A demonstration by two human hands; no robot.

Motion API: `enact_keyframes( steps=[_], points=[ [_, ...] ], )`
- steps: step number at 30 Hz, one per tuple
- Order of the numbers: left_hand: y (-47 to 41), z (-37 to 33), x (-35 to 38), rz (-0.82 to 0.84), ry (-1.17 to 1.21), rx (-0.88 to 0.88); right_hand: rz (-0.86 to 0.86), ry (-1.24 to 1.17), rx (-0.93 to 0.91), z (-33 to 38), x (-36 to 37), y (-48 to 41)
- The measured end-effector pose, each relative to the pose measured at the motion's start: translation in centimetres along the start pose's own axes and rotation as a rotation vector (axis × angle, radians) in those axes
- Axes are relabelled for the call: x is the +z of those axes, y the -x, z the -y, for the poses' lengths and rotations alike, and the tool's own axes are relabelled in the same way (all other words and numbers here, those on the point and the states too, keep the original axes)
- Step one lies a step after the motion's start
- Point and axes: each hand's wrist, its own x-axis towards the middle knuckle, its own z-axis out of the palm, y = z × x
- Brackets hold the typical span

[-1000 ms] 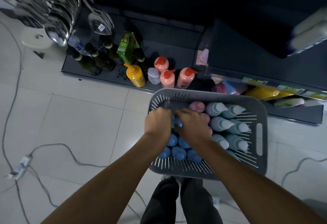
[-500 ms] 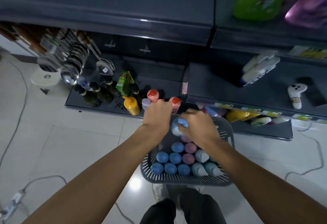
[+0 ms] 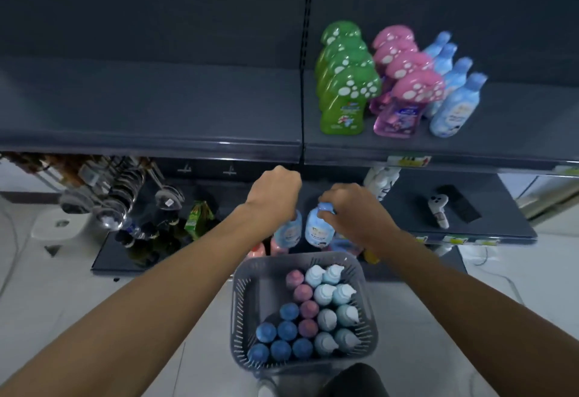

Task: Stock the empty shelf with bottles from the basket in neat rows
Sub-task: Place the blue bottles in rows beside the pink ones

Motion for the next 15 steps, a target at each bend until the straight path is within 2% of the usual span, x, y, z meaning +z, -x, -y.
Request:
enact_keyframes(
  steps=[8,15],
  points=[
    [-0.1,-4.2,-5.5,-0.091,-0.076,0.128,-0.088,-0.003,0.074,-2.8,-7.2,1.1],
    [0.0,-7.9,-8.6,-0.120,-0.094,0.230,-0.083,-0.016,0.193,-4.9,-12.8,2.8]
  ],
)
